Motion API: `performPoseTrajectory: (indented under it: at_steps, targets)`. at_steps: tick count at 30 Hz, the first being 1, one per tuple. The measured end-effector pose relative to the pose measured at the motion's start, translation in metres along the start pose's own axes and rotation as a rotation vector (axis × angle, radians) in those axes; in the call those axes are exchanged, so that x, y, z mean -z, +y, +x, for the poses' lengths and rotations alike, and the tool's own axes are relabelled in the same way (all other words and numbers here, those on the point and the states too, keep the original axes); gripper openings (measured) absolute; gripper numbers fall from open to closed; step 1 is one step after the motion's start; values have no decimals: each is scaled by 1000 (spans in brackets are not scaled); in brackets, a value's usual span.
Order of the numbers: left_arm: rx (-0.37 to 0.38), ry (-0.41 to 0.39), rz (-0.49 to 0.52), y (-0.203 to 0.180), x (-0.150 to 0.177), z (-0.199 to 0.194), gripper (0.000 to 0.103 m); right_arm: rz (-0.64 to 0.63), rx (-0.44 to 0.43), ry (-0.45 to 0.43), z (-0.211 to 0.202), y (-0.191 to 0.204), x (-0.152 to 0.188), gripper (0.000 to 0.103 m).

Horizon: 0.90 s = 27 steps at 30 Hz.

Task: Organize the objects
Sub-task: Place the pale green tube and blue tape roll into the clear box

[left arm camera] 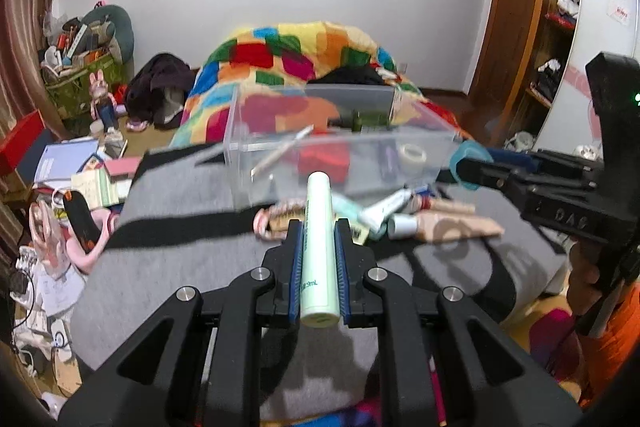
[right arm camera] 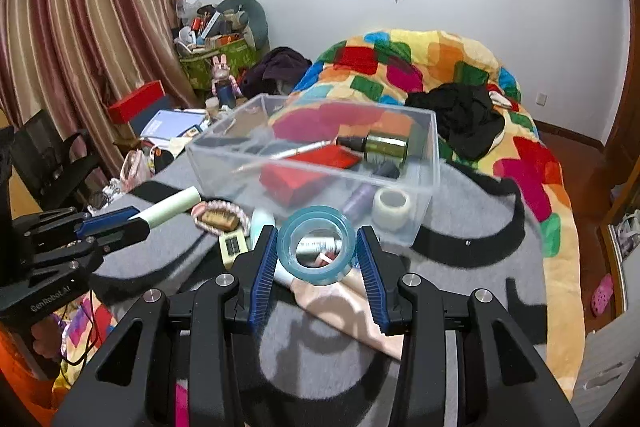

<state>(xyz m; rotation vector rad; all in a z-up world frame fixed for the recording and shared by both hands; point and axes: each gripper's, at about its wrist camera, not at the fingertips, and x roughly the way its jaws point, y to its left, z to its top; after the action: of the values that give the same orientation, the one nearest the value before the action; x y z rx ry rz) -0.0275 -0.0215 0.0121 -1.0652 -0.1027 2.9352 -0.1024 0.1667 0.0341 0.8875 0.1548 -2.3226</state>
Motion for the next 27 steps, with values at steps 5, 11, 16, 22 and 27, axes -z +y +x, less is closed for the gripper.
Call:
performPoseTrajectory:
  at_steps: [5, 11, 16, 22, 27]
  targets:
    - [-5, -40, 5, 2, -20, -1, 15, 9, 8, -38, -2, -4, -16, 37]
    - [1, -43, -12, 9, -43, 15, 15, 29, 4, -39, 10, -9, -35, 37]
    - [4, 4, -27, 14, -60, 42, 15, 40, 0, 7, 35, -14, -49, 37]
    - [-16, 52, -20, 15, -77, 69, 15, 63, -10, 77, 68, -21, -58, 37]
    - [-19, 87, -10, 14, -84, 87, 15, 78, -3, 131, 94, -23, -62, 36]
